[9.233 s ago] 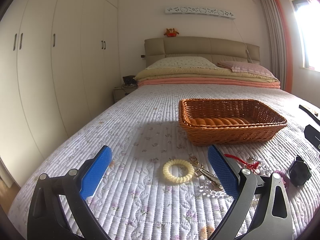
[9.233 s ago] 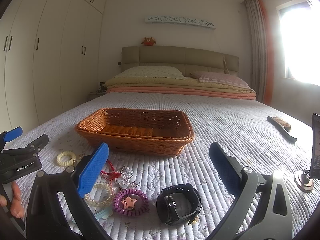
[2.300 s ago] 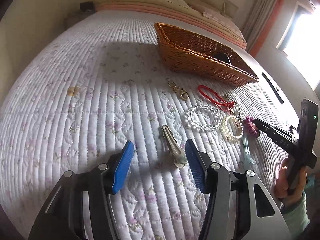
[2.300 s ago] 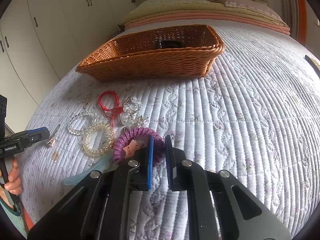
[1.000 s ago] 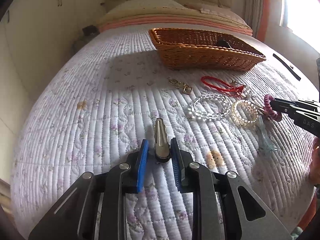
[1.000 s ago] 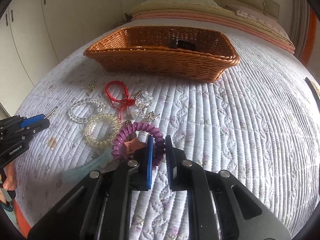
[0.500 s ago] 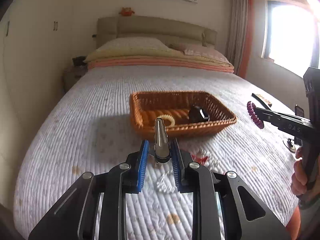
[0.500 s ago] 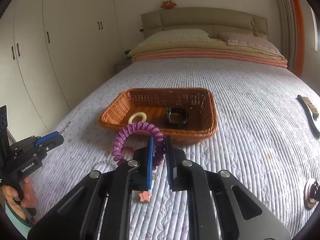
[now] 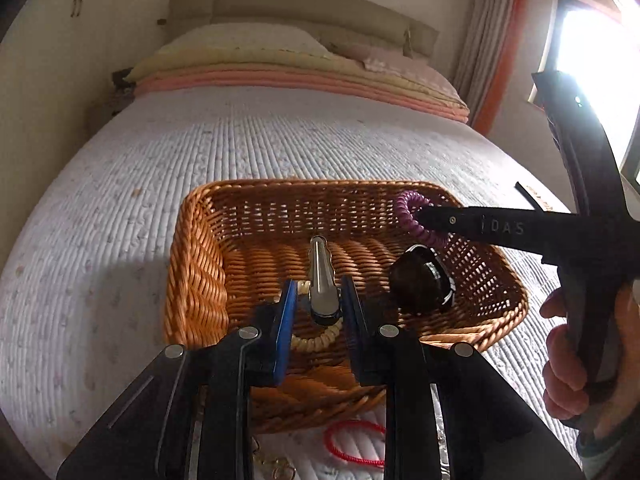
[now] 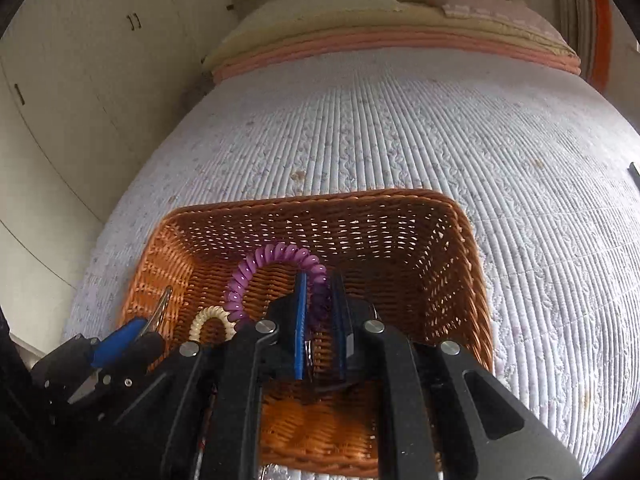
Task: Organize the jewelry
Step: 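Lower both held items into the wicker basket and release them, then grasp the blue hair clip with the left gripper while the right grasps the star-tag keys, then place the blue clip and keys into the wicker basket and open both grippers, then grasp the clear bead bracelet with the left gripper while the right grasps the pearl bracelet, then lower both bracelets into the wicker basket and release them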
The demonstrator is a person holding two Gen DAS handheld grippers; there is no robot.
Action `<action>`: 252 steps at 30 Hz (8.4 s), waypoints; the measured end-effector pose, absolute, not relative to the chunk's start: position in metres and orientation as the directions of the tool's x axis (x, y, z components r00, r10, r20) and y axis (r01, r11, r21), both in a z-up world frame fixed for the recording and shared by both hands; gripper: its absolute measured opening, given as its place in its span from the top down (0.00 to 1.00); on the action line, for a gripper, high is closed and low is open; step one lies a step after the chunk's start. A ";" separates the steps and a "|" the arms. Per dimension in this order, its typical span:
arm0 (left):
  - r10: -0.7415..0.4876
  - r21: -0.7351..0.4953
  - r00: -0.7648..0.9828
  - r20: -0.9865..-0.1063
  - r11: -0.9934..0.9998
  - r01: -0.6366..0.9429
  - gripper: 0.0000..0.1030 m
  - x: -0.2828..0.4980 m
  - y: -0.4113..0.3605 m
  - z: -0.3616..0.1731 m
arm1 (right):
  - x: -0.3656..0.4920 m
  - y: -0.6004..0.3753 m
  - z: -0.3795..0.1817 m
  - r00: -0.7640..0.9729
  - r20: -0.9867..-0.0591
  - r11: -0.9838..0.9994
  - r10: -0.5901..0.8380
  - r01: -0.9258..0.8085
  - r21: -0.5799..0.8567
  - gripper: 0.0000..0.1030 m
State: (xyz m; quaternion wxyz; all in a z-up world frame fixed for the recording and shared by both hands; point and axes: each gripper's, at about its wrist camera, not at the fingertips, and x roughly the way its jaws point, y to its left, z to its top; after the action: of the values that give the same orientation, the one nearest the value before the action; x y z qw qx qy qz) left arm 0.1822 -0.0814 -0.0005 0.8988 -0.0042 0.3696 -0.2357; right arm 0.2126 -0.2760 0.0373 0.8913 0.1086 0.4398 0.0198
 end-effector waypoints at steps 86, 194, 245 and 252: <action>-0.554 -0.269 0.546 -0.628 0.814 0.515 0.90 -0.033 -0.053 -0.024 | -0.039 -0.241 -0.006 0.664 -0.728 0.986 0.168 -0.106 0.130 0.80; -0.327 -0.076 0.562 -0.759 0.903 0.423 0.94 0.021 -0.020 -0.059 | -0.029 -0.170 -0.041 0.585 -0.803 0.987 0.113 -0.160 0.022 0.92; -0.550 -0.300 0.607 -0.573 0.830 0.470 0.94 0.194 -0.066 0.005 | 0.195 -0.263 0.027 0.645 -0.762 0.992 0.053 0.056 0.117 0.92; -0.522 -0.269 0.611 -0.595 0.846 0.461 0.92 0.192 -0.065 0.002 | 0.201 -0.263 0.012 0.638 -0.769 0.994 0.035 0.060 0.095 0.91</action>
State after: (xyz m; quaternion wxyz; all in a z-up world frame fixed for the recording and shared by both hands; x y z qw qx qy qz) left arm 0.1923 -0.0650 0.0025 0.8965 -0.0447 0.3453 -0.2741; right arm 0.2015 -0.2625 0.0123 0.9034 0.0557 0.4251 -0.0067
